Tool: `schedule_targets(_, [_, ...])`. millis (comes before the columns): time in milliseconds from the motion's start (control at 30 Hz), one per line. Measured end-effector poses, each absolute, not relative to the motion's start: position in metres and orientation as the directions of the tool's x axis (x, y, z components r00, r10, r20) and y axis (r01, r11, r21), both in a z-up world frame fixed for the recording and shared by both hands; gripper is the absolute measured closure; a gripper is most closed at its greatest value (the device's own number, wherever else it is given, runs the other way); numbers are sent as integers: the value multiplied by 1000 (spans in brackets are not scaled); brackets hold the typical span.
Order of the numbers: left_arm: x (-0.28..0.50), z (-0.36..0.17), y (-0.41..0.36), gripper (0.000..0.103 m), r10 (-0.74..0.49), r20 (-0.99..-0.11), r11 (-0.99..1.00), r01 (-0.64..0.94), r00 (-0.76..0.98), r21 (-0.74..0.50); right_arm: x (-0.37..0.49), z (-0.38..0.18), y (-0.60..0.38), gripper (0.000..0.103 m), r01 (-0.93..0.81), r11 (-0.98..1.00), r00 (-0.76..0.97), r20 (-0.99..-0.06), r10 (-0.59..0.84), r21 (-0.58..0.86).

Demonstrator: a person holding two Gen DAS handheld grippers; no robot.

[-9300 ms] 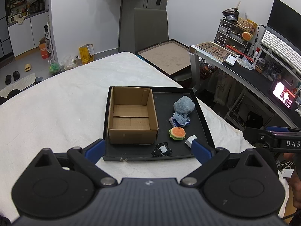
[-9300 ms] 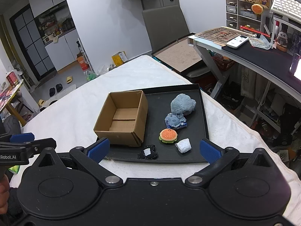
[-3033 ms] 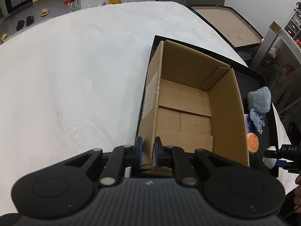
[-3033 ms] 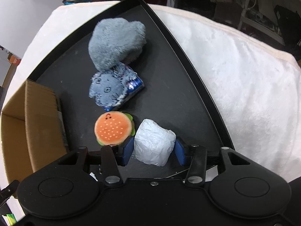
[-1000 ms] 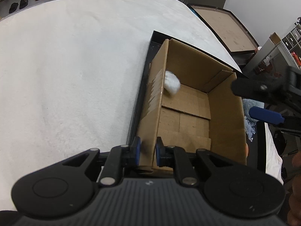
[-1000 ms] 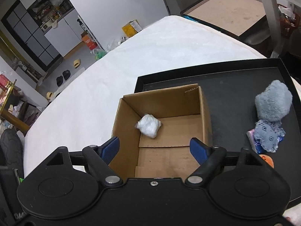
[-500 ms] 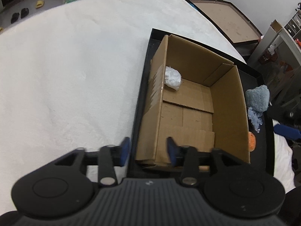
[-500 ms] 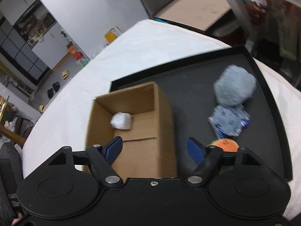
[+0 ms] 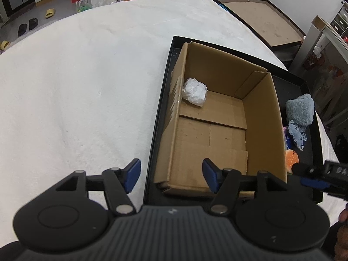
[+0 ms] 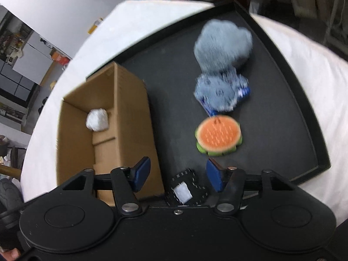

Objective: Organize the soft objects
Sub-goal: 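Lower the right gripper onto the black plush with white patch and close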

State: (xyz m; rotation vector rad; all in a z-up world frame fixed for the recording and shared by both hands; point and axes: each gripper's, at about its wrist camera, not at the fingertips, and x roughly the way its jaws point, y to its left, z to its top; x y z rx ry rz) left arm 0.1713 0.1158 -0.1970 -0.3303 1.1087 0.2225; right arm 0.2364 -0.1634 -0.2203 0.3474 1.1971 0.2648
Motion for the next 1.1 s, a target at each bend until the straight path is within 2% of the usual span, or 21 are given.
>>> schedule_targets(367, [177,-198,108,42,57,-905,935,-339,422,-100,236,-269,-171,52,57,902,222,-886,407,429])
schedule_targets(667, [183,-200,105,42,79,-911,934,-350,406,-75,235,-288,-166,53,46,902,161,-894,418,430])
schedule_targets(733, [183,-200,104,42,86,-912,934,-352,402,-67,234,-287,-163,74,31,904,168,-894,415,426])
schedule_targets(1000, [185,-204,99,42,100,-918,937,-346,384,-43,236,-286,-168,87,52,889,200,-877,436,454])
schedule_targets(1033, [185,-204,99,42,101,-918,937,-346,383,-41,236,-284,-172,94,60,889,213,-875,434,455])
schedule_targets(1100, [185,-204,98,42,105,-917,937,-346,385,-38,234,-281,-178,94,70,890,233,-875,425,451])
